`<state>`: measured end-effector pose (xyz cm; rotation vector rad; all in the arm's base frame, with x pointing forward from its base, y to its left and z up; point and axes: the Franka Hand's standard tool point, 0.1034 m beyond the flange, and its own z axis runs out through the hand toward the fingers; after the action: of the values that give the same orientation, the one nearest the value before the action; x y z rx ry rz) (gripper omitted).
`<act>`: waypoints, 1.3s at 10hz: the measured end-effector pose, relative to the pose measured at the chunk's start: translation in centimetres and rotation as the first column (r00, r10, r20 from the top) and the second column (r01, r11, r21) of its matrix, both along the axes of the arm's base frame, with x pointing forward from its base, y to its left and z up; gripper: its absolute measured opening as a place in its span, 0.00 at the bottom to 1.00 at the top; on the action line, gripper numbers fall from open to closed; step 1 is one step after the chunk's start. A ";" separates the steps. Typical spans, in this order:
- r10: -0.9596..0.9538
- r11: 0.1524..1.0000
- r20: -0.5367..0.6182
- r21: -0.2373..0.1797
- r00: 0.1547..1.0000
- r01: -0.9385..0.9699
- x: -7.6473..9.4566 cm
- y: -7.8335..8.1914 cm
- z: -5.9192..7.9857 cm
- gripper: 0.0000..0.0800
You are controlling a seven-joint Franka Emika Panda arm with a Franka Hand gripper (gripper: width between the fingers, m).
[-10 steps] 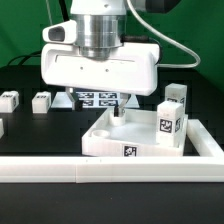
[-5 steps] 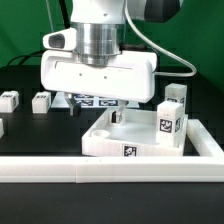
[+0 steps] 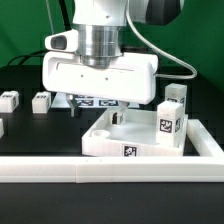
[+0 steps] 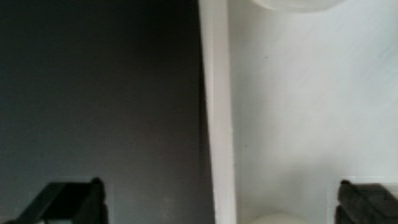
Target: Assemble square table
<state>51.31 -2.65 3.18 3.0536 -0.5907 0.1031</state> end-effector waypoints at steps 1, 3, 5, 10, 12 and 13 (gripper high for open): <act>-0.008 0.999 -0.023 0.034 1.000 0.009 -0.4 -0.9 -0.2 0.81; -0.023 0.998 -0.042 0.064 0.999 0.026 -0.5 -1.0 -0.4 0.81; -0.027 0.997 -0.061 0.074 0.998 0.031 -0.8 -1.0 -0.5 0.81; 0.001 0.999 -0.027 0.043 1.000 0.000 -1.0 0.1 -2.0 0.81; -0.003 0.999 -0.023 0.045 1.000 0.004 -0.8 1.0 -2.1 0.68; -0.001 0.999 -0.022 0.046 1.000 0.002 -0.7 1.1 -2.0 0.68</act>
Offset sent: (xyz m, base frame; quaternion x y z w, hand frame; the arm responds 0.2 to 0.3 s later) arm -0.0035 0.0216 -0.0028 0.0692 -0.0698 0.0396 0.9944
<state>50.64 -1.54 1.17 3.0937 -0.6029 0.0569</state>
